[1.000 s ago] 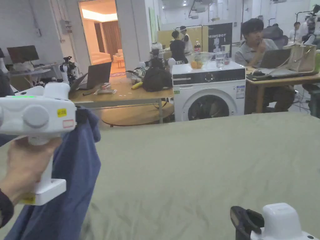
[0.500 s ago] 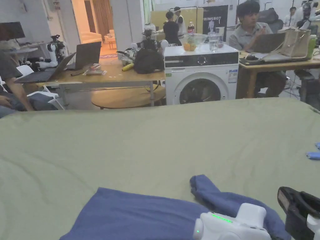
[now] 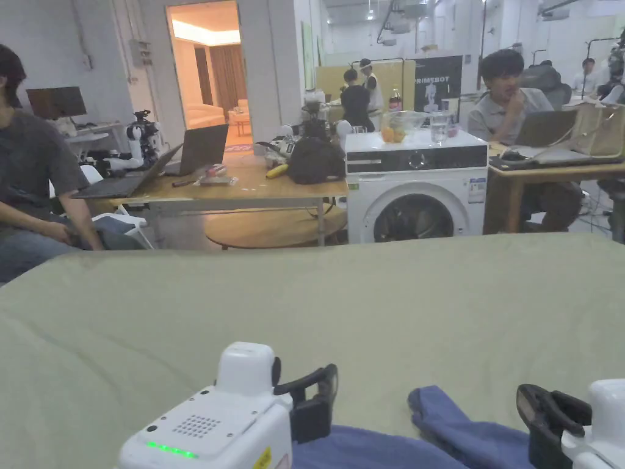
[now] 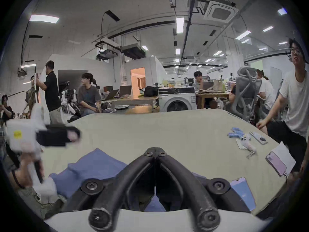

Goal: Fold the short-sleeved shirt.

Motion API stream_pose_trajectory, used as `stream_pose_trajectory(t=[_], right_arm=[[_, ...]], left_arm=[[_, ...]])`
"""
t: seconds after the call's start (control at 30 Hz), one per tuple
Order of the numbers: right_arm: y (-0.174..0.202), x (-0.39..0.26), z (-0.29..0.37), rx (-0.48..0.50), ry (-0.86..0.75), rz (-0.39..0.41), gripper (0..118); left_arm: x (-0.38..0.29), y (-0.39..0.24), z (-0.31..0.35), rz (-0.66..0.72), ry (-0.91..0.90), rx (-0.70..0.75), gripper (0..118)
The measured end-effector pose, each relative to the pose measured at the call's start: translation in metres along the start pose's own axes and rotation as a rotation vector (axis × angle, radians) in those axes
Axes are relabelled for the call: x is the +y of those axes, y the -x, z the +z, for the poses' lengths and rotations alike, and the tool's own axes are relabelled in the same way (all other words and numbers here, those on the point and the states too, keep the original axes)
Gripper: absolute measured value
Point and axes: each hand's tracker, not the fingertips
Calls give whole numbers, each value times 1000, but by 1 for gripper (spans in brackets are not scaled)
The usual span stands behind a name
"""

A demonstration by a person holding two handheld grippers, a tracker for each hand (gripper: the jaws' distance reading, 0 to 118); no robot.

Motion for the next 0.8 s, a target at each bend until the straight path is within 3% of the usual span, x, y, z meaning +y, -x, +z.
stream_pose_trajectory(t=[0.03, 0.07, 0.1, 0.37, 0.67, 0.7, 0.8], right_arm=[[6, -1, -5, 13, 2, 3, 0], [11, -2, -9, 20, 6, 6, 0], [16, -4, -13, 25, 7, 2, 0], [40, -13, -30, 66, 26, 41, 0], [40, -11, -39, 83, 26, 38, 0], [38, -13, -39, 84, 35, 30, 0], [29, -24, -34, 87, 67, 5, 0]], left_arm=[[6, 13, 15, -26, -36, 57, 45], [9, 26, 28, -43, -40, 100, 17], [11, 36, 38, -46, -37, 119, 0], [-3, 76, 81, 10, 6, 185, 0], [-5, 107, 32, 100, 84, 116, 0], [-7, 111, 22, 115, 102, 89, 5], [-8, 122, -36, 132, 210, 56, 57]])
